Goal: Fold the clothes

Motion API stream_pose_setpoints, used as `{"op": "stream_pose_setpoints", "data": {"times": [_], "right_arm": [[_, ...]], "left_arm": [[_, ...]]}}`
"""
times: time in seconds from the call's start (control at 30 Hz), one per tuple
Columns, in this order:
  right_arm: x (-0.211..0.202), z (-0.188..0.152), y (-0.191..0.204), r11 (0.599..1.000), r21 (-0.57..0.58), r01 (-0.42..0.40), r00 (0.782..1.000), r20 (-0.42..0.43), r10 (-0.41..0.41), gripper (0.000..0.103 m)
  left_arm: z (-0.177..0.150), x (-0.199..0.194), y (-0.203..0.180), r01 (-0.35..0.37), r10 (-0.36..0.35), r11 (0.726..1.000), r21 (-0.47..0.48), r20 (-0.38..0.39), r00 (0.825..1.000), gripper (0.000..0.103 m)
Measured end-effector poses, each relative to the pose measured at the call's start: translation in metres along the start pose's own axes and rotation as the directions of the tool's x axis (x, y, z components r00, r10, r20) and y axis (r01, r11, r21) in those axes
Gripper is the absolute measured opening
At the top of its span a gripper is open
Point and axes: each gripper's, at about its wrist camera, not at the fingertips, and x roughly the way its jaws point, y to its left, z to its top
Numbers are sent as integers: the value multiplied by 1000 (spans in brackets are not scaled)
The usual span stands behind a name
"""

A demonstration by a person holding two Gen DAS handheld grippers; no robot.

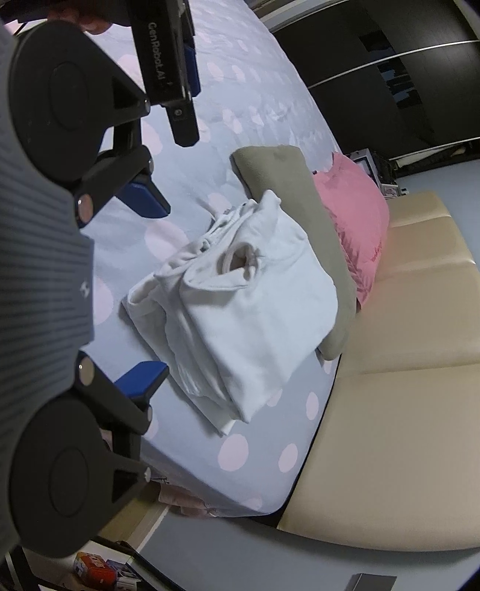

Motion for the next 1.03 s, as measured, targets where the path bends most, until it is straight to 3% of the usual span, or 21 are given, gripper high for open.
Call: {"op": "stream_pose_setpoints", "data": {"times": [1.03], "right_arm": [[-6, -1, 6, 1000, -6, -28, 1000, 13, 28, 89]], "left_arm": [[0, -1, -6, 7, -7, 1000, 0, -14, 1000, 76]]}}
